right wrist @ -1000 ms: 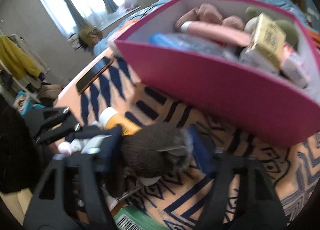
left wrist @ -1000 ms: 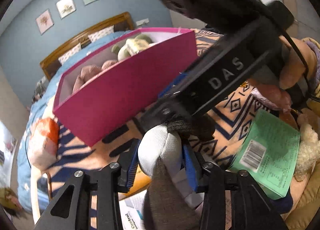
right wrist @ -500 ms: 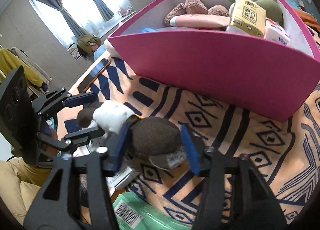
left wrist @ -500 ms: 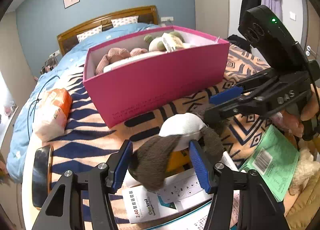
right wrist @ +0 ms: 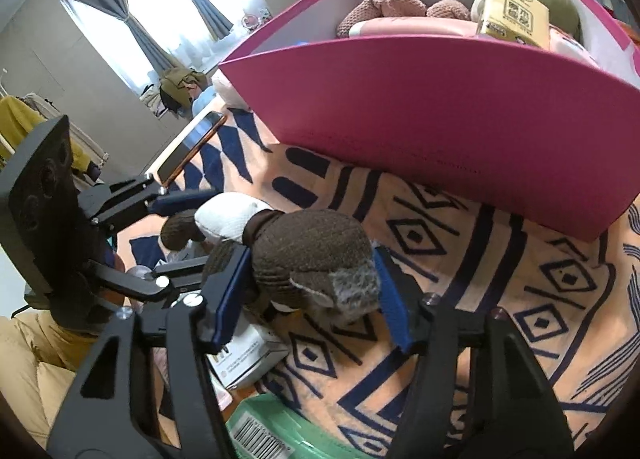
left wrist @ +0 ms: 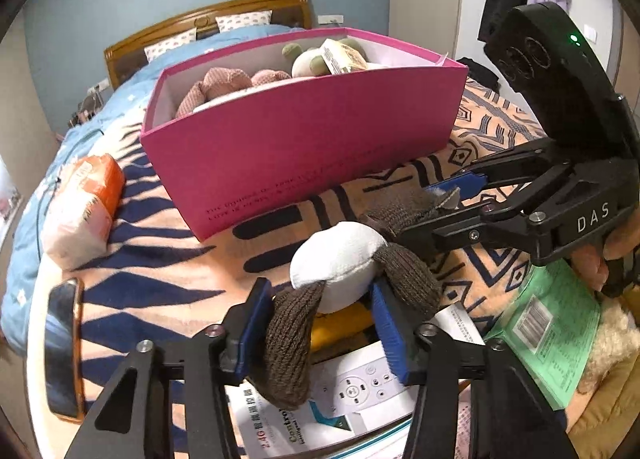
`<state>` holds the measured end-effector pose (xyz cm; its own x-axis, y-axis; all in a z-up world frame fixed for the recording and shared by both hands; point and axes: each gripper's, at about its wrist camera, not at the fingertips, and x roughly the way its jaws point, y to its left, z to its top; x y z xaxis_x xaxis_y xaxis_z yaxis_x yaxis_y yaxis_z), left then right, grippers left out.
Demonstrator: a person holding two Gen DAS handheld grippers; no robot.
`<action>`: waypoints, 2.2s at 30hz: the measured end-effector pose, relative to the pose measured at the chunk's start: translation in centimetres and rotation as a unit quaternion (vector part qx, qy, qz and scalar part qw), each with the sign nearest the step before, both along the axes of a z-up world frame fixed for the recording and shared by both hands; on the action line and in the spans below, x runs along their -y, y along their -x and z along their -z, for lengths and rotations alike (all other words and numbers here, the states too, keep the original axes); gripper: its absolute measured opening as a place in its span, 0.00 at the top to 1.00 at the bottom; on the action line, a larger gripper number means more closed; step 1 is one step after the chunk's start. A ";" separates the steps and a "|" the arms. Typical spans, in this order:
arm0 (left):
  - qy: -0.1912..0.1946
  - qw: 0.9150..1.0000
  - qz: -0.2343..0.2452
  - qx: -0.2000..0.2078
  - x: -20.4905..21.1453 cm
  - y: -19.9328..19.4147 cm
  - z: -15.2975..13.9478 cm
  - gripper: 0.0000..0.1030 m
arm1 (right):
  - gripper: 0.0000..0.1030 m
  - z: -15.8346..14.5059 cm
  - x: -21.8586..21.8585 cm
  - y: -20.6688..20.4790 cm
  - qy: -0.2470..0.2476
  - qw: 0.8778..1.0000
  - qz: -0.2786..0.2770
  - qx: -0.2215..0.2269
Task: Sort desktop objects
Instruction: 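Lift the plush dog with the left gripper while the right gripper also clamps it, then carry the plush dog over the pink box and lower it inside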
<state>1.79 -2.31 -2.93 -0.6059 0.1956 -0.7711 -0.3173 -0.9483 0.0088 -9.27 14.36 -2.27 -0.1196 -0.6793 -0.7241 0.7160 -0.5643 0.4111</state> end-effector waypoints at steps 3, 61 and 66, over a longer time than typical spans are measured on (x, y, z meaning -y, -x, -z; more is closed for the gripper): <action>-0.011 1.000 -0.006 0.001 0.0 0.0 -0.6 0.57 | 0.43 -0.2 -0.3 0.0 0.009 1.000 0.009 -0.005; -0.038 0.993 -0.046 -0.103 3.9 18.2 -11.1 0.58 | 0.43 -13.8 4.7 14.6 0.026 0.979 0.056 -0.197; -0.041 0.993 -0.054 -0.095 4.2 20.0 -10.5 0.58 | 0.43 -13.2 5.5 16.0 0.012 0.980 0.056 -0.191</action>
